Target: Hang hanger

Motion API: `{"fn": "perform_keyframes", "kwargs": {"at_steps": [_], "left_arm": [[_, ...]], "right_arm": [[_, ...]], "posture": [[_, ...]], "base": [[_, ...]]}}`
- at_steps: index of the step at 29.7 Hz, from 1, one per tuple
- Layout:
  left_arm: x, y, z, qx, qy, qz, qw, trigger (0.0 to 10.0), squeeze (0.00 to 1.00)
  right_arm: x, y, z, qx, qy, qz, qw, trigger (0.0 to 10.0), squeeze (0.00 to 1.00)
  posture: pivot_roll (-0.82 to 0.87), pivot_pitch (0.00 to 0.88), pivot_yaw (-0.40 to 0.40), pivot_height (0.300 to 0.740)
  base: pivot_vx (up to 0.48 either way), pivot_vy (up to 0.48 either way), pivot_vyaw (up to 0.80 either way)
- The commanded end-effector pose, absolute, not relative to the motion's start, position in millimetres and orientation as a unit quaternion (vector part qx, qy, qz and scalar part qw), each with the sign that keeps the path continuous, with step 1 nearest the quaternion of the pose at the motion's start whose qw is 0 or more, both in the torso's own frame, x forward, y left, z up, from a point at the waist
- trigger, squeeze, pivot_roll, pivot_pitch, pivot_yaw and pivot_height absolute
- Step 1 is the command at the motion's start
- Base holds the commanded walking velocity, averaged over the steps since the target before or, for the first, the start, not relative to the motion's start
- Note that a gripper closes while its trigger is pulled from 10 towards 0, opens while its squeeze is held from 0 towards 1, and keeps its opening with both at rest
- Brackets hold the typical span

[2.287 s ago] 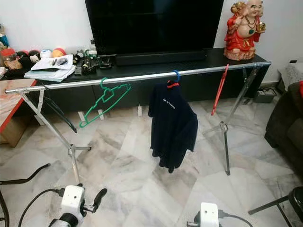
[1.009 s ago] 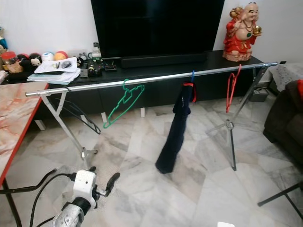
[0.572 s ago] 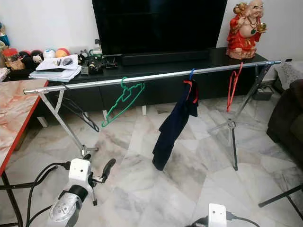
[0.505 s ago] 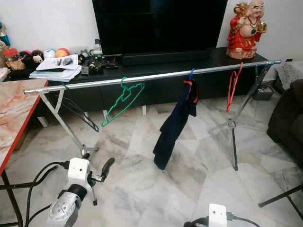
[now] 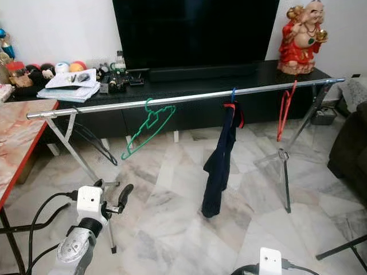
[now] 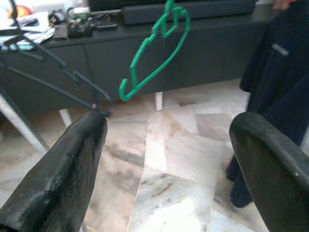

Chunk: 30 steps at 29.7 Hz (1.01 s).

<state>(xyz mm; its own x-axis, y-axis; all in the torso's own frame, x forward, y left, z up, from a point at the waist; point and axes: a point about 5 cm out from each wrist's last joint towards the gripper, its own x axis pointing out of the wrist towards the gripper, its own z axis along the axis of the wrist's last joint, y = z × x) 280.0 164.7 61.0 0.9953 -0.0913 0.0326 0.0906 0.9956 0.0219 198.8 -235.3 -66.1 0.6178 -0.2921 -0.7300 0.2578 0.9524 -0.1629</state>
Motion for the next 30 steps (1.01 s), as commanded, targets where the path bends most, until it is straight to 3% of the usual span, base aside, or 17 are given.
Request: {"fn": "perform_keyframes", "kwargs": {"at_steps": [1, 23, 30], "left_arm": [[278.0, 169.4, 60.5, 0.015, -0.014, -0.04, 0.999, 10.0, 0.0], [273.3, 172.3, 71.3, 0.028, -0.02, -0.053, 0.998, 10.0, 0.0], [271.3, 168.7, 74.3, 0.028, -0.019, -0.064, 0.997, 10.0, 0.0]], "right_arm": [[197.0, -231.3, -68.1, -0.018, 0.413, -0.151, 0.898, 10.0, 0.0], [183.8, -220.8, -76.1, -0.022, 0.416, -0.141, 0.898, 10.0, 0.0], [181.2, -221.3, -77.0, -0.026, 0.416, -0.14, 0.898, 10.0, 0.0]], "posture": [[0.13, 0.0, 0.023, 0.74], [0.11, 0.0, 0.061, 0.74], [0.11, 0.0, 0.061, 0.74]], "base": [[0.416, 0.0, 0.0], [0.418, 0.0, 0.0], [0.219, 0.0, 0.0]]}}
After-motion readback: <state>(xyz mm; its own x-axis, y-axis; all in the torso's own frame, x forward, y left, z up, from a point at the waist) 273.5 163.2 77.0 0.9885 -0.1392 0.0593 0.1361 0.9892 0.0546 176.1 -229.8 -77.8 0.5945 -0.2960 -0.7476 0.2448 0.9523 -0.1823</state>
